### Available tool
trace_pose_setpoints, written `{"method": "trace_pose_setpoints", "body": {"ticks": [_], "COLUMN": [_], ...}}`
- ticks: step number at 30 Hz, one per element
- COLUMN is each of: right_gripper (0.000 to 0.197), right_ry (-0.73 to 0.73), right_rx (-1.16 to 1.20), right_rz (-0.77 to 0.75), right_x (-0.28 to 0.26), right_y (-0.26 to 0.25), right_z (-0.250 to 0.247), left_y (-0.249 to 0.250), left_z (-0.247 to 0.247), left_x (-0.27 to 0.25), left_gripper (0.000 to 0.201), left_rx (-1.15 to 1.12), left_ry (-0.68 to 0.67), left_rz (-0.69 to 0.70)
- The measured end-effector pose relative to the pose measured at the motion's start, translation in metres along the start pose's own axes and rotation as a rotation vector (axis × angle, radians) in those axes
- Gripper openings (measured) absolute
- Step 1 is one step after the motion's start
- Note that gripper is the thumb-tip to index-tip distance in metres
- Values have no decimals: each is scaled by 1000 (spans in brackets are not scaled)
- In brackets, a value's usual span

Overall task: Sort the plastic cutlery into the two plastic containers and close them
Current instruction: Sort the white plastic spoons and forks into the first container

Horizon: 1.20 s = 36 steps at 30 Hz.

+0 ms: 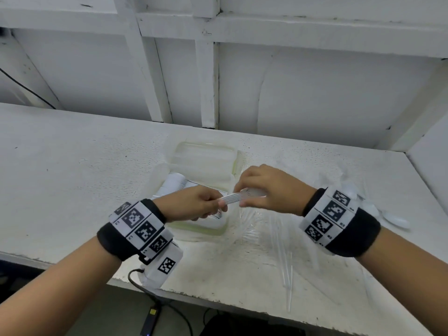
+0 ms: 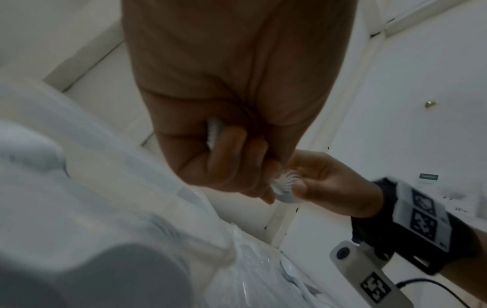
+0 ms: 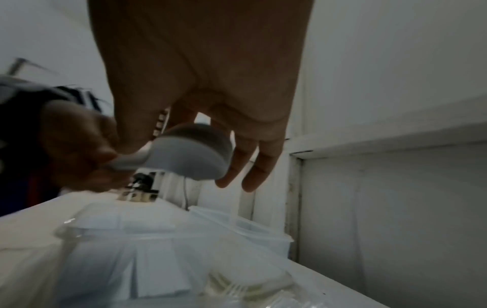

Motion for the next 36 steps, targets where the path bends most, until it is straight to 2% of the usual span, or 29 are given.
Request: {"method": "trace_pose_setpoints", "body": {"ticks": [3, 6, 8, 10, 13, 16, 18, 22, 26, 36], "right_gripper": [37, 35, 37, 40, 36, 36, 37, 37, 39, 29], "right_ry": [-58, 25, 66, 64, -18, -35, -56, -84, -121, -281], "right_rx": [-136, -159, -130, -110, -17, 107, 133, 180, 268, 167], "right_rz": [-60, -99, -137, -119, 3, 80, 88, 100, 123, 144], "right_x": [5, 7, 11, 19, 34, 50, 64, 91, 106, 112], "right_y": [-16, -27, -31, -30, -20, -12, -12, -22, -28, -31], "right_z": [8, 7, 9, 10, 11, 16, 24, 37, 48, 69], "left_y": [1, -2, -5, -10, -25, -52, -73, -105, -117, -126], "left_z": [-12, -22, -29, -41, -69, -91, -98, -96, -90, -90], "left_x": [-5, -10, -14, -18, -30, -41, -43, -42, -39, -35], "left_gripper": [27, 20, 18, 15, 20, 28, 32, 37, 35, 32], "left_rx": [73, 73, 93, 113, 124, 270, 278, 77, -208, -256], "left_ry": [-60, -69, -25, 95, 416, 662, 727, 714, 704, 717], "left_rz": [19, 48, 73, 83, 58, -81, -179, -290, -243, -212]}}
Point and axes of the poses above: each hand's wrist, its own x-axis towards the middle knuckle, its own z-axis out of the palm, y = z × x, the point moved 4 cm from there along x, towards the middle knuckle, and after that the axes turned 7 degrees about -y, right-handed, at the moved point
